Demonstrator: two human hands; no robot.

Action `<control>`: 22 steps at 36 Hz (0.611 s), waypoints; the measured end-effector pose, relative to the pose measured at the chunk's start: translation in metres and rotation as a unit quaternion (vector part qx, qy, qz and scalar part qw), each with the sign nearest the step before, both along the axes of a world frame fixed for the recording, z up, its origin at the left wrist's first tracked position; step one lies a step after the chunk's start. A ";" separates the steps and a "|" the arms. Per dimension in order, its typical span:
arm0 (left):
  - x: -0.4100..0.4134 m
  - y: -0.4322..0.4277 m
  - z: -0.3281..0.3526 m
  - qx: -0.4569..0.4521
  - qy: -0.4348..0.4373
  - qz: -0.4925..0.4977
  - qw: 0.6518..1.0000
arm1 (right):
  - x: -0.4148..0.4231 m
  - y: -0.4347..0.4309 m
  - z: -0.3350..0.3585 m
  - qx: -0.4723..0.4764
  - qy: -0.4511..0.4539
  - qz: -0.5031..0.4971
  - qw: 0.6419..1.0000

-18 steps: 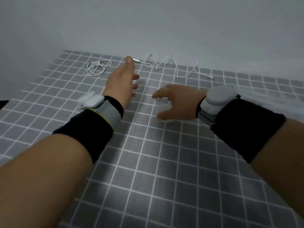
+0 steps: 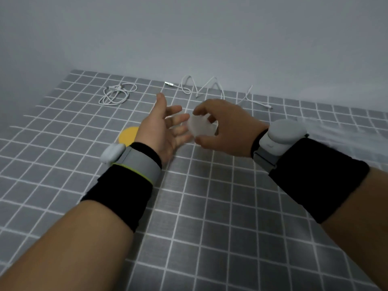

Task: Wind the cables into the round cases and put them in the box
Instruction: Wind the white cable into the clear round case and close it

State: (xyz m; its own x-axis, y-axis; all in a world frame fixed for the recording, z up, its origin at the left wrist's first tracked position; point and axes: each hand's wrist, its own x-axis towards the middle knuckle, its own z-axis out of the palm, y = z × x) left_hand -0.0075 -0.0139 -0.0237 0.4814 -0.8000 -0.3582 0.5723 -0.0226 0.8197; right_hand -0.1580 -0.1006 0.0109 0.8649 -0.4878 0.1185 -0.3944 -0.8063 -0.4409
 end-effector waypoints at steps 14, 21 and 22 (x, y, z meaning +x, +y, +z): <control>0.022 -0.004 -0.011 -0.126 0.139 -0.102 0.977 | 0.037 -0.003 0.001 -0.036 -0.099 -0.006 0.994; 0.034 -0.006 -0.007 -0.142 0.136 -0.047 0.979 | 0.061 -0.006 0.001 -0.026 -0.104 0.018 0.994; 0.038 -0.007 -0.008 -0.147 0.139 -0.043 0.978 | 0.068 -0.008 0.000 -0.027 -0.102 0.019 0.994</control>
State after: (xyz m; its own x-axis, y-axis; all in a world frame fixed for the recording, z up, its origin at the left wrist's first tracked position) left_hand 0.0308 -0.0206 -0.0314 0.3239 -0.9214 -0.2145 0.7807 0.1323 0.6108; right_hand -0.0902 -0.1088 0.0104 0.8381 -0.4433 0.3179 -0.2702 -0.8436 -0.4640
